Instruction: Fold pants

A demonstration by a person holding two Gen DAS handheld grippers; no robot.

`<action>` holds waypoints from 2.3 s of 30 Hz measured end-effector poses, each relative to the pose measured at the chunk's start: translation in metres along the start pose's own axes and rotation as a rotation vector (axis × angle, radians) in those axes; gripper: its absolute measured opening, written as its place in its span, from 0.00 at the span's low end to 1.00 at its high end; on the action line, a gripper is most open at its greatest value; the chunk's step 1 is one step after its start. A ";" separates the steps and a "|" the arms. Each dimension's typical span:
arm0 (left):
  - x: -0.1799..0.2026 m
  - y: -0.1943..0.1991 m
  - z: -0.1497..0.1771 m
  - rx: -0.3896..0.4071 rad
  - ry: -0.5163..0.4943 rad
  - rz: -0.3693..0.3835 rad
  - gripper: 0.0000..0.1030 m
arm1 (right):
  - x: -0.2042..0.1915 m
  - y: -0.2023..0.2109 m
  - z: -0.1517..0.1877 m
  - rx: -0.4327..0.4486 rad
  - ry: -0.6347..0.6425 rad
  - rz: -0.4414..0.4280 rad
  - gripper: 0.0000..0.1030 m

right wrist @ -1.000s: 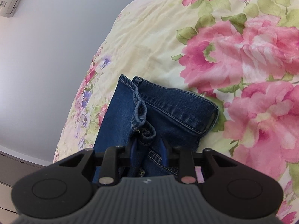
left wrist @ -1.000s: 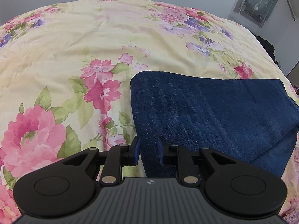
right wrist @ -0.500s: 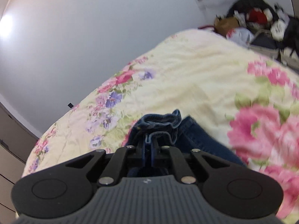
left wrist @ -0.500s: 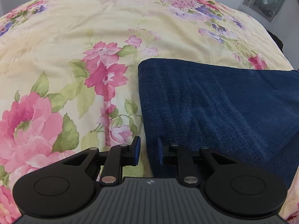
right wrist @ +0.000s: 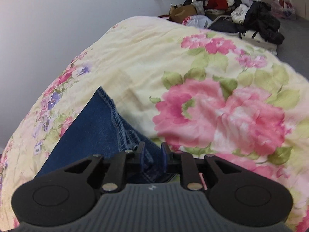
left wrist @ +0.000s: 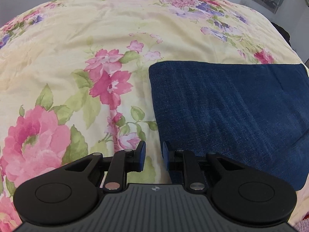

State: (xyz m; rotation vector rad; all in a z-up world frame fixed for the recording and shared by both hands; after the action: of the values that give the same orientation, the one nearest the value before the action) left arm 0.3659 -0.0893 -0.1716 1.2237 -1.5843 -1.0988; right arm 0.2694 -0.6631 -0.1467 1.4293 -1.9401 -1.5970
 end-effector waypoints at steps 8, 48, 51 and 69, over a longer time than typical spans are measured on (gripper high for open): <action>-0.012 0.029 -0.040 0.134 0.073 0.049 0.21 | -0.061 0.015 -0.005 0.033 0.165 -0.125 0.14; 0.131 0.006 -0.057 0.130 -0.143 0.120 0.20 | 0.025 -0.029 0.050 -0.077 -0.220 -0.282 0.65; 0.146 -0.001 -0.060 0.117 -0.144 0.148 0.20 | 0.036 -0.045 0.051 -0.070 -0.329 -0.359 0.65; 0.237 -0.058 -0.118 0.131 -0.220 0.219 0.20 | 0.012 -0.045 0.027 0.001 -0.213 -0.433 0.18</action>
State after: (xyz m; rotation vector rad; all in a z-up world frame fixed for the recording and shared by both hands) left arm 0.4502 -0.3471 -0.1713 1.0093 -1.9336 -1.0279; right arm 0.2679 -0.6524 -0.1990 1.8419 -1.8206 -2.0034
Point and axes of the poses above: each gripper's, at about its wrist camera, not at the fingertips, and y roughly against the way its jaws point, x to its right, z to its underside, the point moved 5 cm from there along -y, roughly the way its jaws point, and after that the axes turned 13 degrees about -x, right-handed, at the moved point
